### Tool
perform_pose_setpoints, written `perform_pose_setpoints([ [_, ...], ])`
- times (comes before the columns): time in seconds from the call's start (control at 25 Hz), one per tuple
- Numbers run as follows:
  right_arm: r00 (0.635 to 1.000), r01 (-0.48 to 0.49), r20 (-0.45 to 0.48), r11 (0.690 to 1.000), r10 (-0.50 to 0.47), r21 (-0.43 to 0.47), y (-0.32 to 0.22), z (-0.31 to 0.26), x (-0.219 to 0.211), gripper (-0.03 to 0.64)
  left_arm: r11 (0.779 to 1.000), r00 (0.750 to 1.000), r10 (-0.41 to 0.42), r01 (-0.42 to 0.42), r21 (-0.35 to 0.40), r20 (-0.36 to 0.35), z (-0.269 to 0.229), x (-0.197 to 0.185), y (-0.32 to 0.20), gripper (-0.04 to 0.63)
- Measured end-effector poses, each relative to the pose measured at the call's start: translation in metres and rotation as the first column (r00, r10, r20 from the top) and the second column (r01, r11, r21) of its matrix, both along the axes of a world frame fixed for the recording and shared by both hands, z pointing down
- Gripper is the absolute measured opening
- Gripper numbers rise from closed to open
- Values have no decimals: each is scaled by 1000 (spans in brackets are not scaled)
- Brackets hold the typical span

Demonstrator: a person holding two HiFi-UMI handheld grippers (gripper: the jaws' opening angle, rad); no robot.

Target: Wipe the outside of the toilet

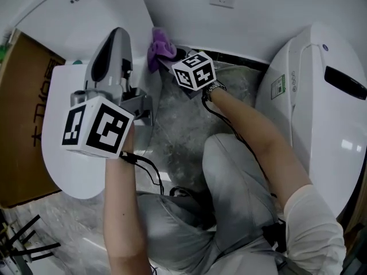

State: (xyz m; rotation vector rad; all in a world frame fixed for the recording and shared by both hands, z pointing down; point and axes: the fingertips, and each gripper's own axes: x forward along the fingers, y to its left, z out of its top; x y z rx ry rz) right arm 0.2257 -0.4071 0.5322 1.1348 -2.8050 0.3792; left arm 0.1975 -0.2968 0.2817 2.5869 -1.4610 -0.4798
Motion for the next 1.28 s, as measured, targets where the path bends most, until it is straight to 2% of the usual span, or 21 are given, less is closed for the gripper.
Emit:
perform_pose_setpoints([
  [0.16,999,-14,32,1000,14,7,17,-8,-3,144,1000,999,-21,21,6,36,-3,0,16,5],
  [0.28,999,-28,27,999,28,14,35,-8,-11,144,997,995,-82,82,-1,65,1,-10,31,5],
  [0.4,998,-65,16,998,64,20,42,-12,-12,143,991,991,-135,135,-8,-2,-9,-17,38,5],
  [0.44,998,-68,10,998,68,12,49,-11,-15,143,991,991,-134,134,12,14,-11,-16,43,5],
  [0.52,999,-45,-4,999,45,-3,70,-6,-23,143,996,989,-89,85,42,116,-4,-7,56,5],
  [0.56,1000,-20,-12,1000,20,1,77,-5,-28,144,997,988,-63,57,42,141,1,-5,63,5],
  [0.68,998,40,-40,999,-39,35,88,-5,-39,144,999,989,-48,45,29,138,12,-15,97,5],
  [0.8,999,19,-51,999,-17,37,94,4,-37,144,997,977,-67,71,-13,203,14,-39,150,5],
  [1.0,997,-72,15,997,73,-25,95,4,-39,125,992,947,-70,100,-79,315,27,-95,205,6],
  [1.04,996,-81,22,997,81,-20,95,4,-41,121,992,946,-69,99,-80,317,35,-106,213,5],
  [1.12,997,-80,17,997,79,12,97,3,-45,120,995,960,-51,73,-70,276,51,-123,229,6],
  [1.28,995,-101,15,993,100,57,102,5,-45,117,999,981,50,-51,4,185,74,-134,254,5],
])
